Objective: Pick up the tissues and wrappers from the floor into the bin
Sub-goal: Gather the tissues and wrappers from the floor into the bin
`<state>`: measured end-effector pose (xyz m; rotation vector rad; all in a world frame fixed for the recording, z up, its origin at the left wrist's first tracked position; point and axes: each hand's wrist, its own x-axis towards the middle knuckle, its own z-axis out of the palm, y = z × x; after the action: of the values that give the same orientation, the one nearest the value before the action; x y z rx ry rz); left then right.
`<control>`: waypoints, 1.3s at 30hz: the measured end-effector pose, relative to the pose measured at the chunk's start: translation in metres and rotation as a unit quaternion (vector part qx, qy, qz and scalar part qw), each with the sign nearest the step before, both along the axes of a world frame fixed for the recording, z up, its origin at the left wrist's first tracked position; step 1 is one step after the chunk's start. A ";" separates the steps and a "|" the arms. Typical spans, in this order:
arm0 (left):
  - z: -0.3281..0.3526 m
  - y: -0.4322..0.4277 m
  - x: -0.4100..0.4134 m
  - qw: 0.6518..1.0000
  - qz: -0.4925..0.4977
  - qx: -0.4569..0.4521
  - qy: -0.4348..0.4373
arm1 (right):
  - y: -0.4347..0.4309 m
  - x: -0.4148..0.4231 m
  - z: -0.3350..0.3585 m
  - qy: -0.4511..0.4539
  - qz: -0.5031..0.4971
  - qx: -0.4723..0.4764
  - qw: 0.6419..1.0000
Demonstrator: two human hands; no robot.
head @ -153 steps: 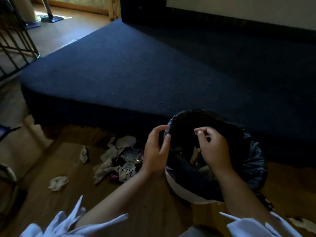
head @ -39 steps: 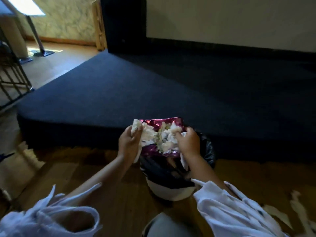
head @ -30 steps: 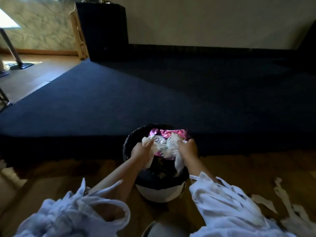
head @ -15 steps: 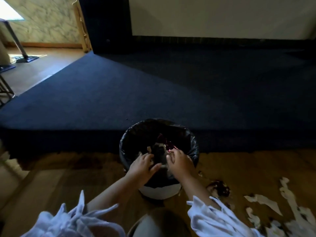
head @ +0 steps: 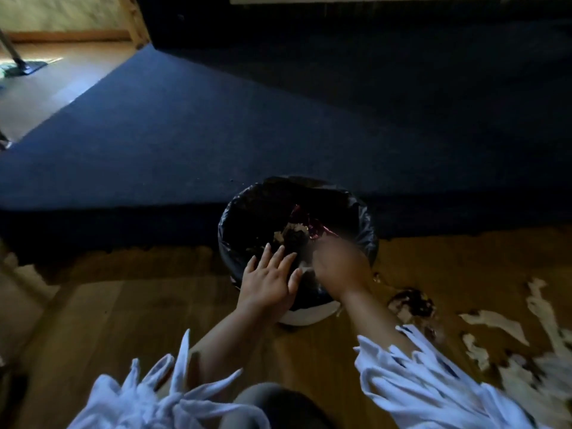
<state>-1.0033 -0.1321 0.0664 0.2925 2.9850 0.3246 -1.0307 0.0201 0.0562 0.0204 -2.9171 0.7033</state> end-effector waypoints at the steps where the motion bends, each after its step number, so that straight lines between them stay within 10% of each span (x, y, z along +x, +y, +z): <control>1: -0.001 -0.001 0.000 1.000 -0.009 0.004 0.012 | 0.001 0.000 -0.001 0.002 -0.003 0.003 1.000; 14: 0.021 0.013 0.024 0.973 -0.160 0.142 0.089 | 0.039 0.107 0.012 0.065 -0.101 -0.074 0.990; 23: 0.016 0.107 0.118 0.910 -0.349 0.221 -0.043 | 0.162 0.276 0.034 -0.146 -0.261 -0.094 0.950; 33: -0.142 0.187 0.127 0.939 -0.242 0.170 -0.178 | 0.181 0.332 -0.134 -0.239 -0.248 -0.083 0.935; 39: -0.216 0.211 0.077 0.926 -0.344 -0.080 -0.132 | 0.179 0.311 -0.188 -0.354 -0.055 0.024 0.933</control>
<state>-0.9265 0.0790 -0.1497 1.1269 2.4224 0.0321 -0.7199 0.1991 -0.1314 -0.4895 -3.5690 0.7384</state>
